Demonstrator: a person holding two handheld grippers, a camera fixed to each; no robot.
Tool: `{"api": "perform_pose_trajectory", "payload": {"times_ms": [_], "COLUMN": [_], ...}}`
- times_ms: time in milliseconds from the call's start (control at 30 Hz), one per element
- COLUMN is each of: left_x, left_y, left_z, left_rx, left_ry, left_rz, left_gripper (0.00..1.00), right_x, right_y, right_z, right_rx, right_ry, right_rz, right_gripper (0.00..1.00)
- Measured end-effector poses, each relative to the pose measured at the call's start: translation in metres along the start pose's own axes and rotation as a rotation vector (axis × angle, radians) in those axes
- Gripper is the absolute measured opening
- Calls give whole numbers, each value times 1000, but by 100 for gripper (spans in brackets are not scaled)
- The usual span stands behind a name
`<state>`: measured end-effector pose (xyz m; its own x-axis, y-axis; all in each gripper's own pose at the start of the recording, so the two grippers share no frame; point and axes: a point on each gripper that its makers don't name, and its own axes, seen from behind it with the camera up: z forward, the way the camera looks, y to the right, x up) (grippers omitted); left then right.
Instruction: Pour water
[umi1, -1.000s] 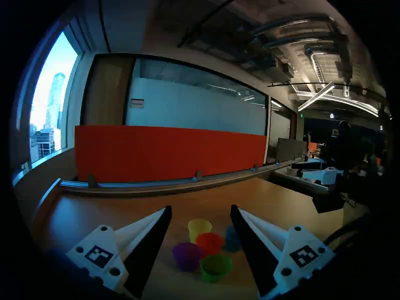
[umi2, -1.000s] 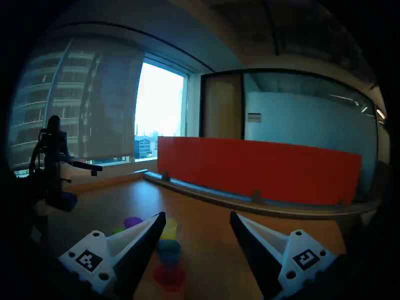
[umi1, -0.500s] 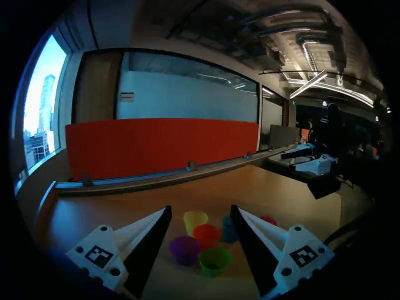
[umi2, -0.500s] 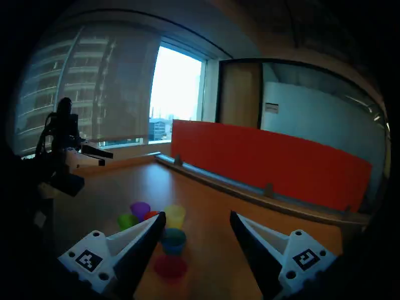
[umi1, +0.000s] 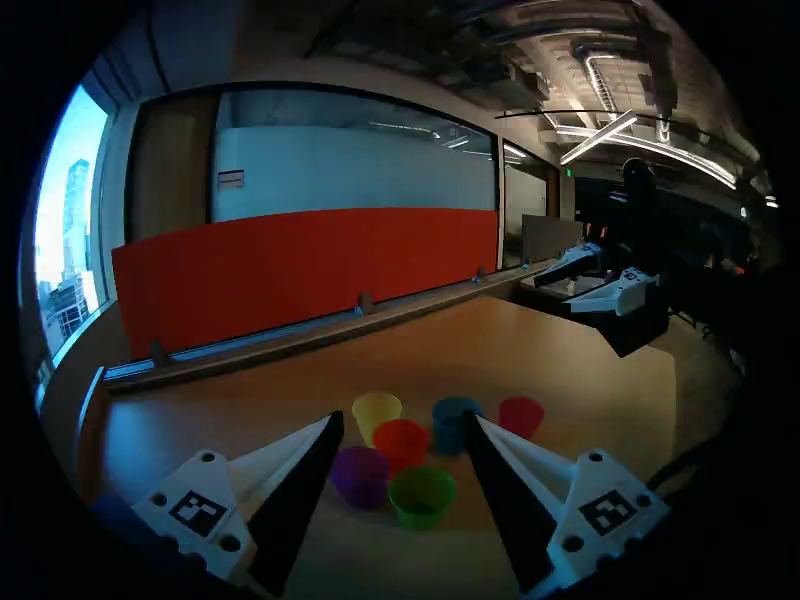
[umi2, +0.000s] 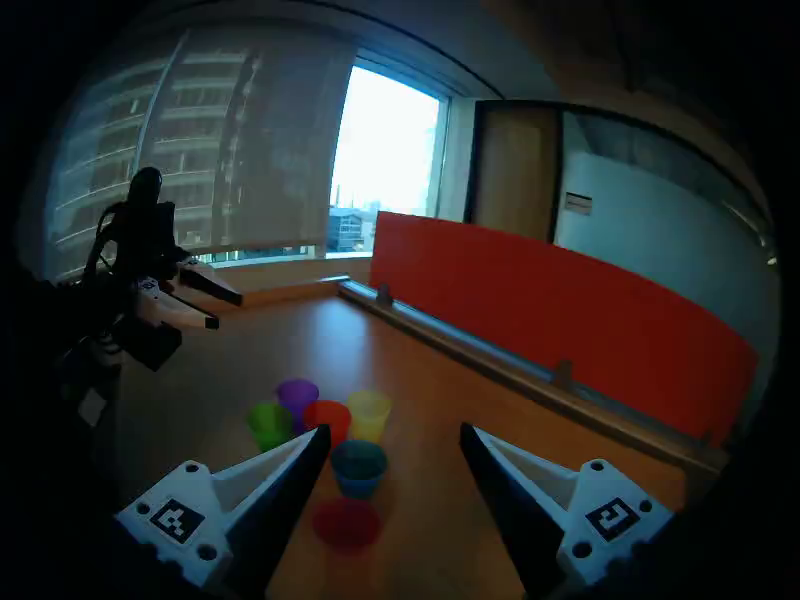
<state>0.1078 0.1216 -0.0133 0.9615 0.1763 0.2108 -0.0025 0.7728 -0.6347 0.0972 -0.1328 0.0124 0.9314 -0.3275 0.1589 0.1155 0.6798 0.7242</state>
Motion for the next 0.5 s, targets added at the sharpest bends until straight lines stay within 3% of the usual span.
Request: {"api": "perform_pose_trajectory", "payload": {"times_ms": [200,500], "left_x": [-20,-55], "left_y": [6,18], "left_z": [4,16], "left_rx": [-11,-21], "left_ry": [-42,-129], "left_rz": [-1,43], "left_gripper": [87,87], "right_x": [-7,-22], "right_y": [0,-2], "right_z": [10,29], "right_rx": [25,64], "right_ry": [-33,-95], "right_rz": [-10,-41], "right_gripper": [100,100]}}
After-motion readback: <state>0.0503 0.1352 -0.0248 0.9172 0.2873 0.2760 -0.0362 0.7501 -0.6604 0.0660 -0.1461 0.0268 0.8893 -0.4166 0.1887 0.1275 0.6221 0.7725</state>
